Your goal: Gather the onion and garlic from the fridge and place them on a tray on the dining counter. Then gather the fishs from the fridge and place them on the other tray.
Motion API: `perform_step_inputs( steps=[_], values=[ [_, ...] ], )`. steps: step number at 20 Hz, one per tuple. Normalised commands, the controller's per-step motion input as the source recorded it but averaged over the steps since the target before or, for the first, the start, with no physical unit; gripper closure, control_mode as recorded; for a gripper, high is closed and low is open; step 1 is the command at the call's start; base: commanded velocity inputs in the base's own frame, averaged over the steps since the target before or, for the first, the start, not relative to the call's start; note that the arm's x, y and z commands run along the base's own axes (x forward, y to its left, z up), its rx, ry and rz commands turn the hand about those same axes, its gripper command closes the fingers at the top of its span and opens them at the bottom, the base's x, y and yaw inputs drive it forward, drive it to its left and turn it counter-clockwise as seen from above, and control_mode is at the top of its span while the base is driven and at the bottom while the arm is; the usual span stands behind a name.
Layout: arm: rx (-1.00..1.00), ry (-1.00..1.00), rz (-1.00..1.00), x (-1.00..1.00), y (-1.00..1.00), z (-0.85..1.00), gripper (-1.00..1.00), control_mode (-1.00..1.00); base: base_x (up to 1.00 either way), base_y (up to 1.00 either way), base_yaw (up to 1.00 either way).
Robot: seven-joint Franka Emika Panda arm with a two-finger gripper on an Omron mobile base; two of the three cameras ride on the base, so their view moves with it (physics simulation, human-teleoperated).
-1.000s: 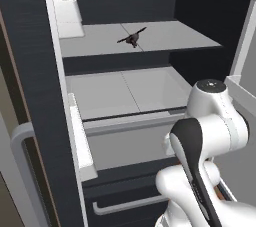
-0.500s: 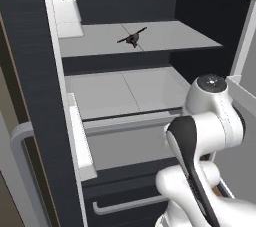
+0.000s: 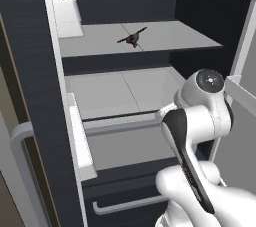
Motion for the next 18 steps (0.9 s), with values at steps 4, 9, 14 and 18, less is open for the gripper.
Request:
perform_step_inputs(
  steps=[4, 9, 14, 18],
  values=[
    [0.09, -0.1, 0.01, 0.58, 0.16, 0.75, -1.0, -1.0, 0.0, 0.0, 0.0],
    [0.19, -0.1, -0.03, 0.56, 0.29, 1.0, -1.0, -1.0, 0.0, 0.0, 0.0],
    [0.19, -0.07, -0.03, 0.57, 0.36, 0.95, -1.0, -1.0, 0.0, 0.0, 0.0],
    [0.05, -0.02, -0.1, 0.42, 0.44, 0.73, -1.0, -1.0, 0.0, 0.0, 0.0]
  ],
)
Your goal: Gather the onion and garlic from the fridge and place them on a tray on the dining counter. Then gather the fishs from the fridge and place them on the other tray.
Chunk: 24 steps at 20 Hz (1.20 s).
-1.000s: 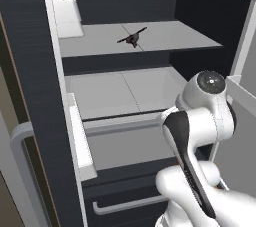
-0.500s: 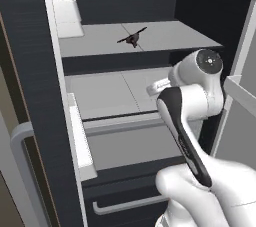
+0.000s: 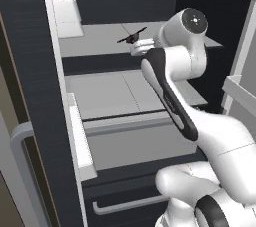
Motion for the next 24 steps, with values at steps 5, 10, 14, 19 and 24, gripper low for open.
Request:
perform_step_inputs(
  steps=[5, 10, 14, 19, 24],
  values=[
    [0.0, -0.03, -0.17, 0.43, 0.24, 0.43, -1.0, -1.0, 0.0, 0.0, 0.0],
    [0.02, 0.13, -0.03, 0.63, 0.0, 0.04, -1.0, -1.0, 0.0, 0.0, 0.0],
    [0.01, 0.15, 0.0, 0.73, -0.01, -0.14, -1.0, -1.0, 0.0, 0.0, 0.0],
    [0.0, 0.08, 0.0, 0.63, 0.0, -0.29, -1.0, -1.0, 0.0, 0.0, 0.0],
    [0.0, 0.0, 0.0, 0.45, 0.0, -0.41, -1.0, -1.0, 0.0, 0.0, 0.0]
  ],
)
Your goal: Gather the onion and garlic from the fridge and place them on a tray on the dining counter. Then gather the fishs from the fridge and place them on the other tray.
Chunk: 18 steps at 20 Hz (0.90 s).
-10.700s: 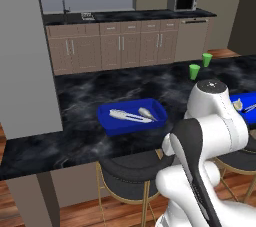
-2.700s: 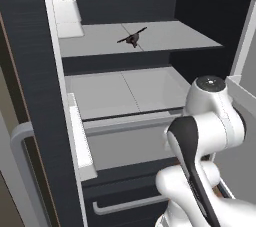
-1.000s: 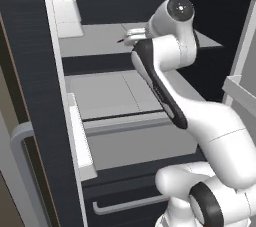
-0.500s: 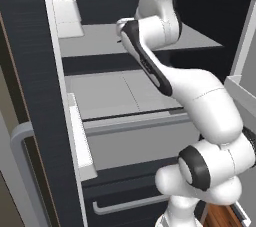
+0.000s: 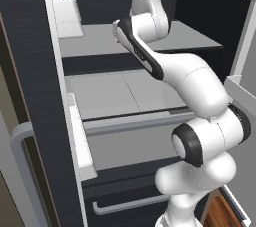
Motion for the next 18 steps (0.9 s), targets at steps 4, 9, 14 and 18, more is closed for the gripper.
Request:
perform_step_inputs(
  steps=[4, 9, 14, 18],
  values=[
    [0.0, 0.0, 0.0, 0.52, 0.0, -0.26, -1.0, -1.0, 0.0, 0.0, 0.0],
    [0.0, 0.0, 0.0, 0.43, 0.02, -0.22, -1.0, -1.0, 0.0, 0.0, 0.0],
    [0.0, 0.0, 0.0, 0.2, 0.1, -0.2, 1.0, -1.0, 0.0, 0.0, 0.0],
    [0.0, 0.0, 0.0, 0.01, 0.16, -0.27, 1.0, -1.0, 0.0, 0.0, 0.0]
  ],
)
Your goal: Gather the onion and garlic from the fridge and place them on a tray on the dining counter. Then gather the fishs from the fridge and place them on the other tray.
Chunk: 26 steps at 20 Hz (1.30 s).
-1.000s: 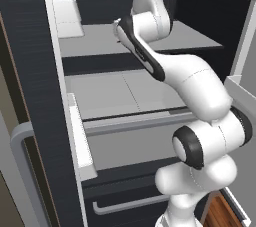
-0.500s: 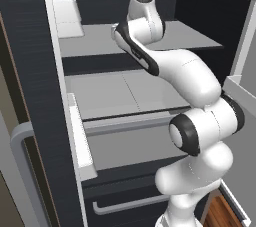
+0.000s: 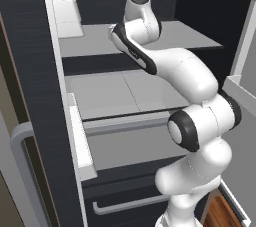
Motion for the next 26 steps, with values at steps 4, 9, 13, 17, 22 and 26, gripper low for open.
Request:
perform_step_inputs(
  steps=[4, 9, 13, 17, 22, 26],
  values=[
    [0.0, 0.05, 0.0, 0.0, 0.03, -0.17, 1.0, -1.0, 0.0, 0.0, 0.0],
    [0.0, -0.11, -0.05, -0.61, 0.0, -0.02, 1.0, -1.0, 0.0, 0.0, 0.0],
    [0.0, -0.1, -0.06, -0.84, 0.0, 0.0, 1.0, -1.0, 0.0, 0.0, 0.0],
    [0.0, -0.1, -0.04, -0.97, -0.05, 0.0, 1.0, -1.0, 0.0, 0.0, 0.0],
    [0.0, -0.02, -0.01, -0.99, -0.22, 0.01, 1.0, -1.0, 0.0, 0.0, 0.0],
    [0.0, 0.0, 0.0, -1.0, -0.27, 0.0, 1.0, -1.0, 0.0, 0.0, 0.0]
  ],
)
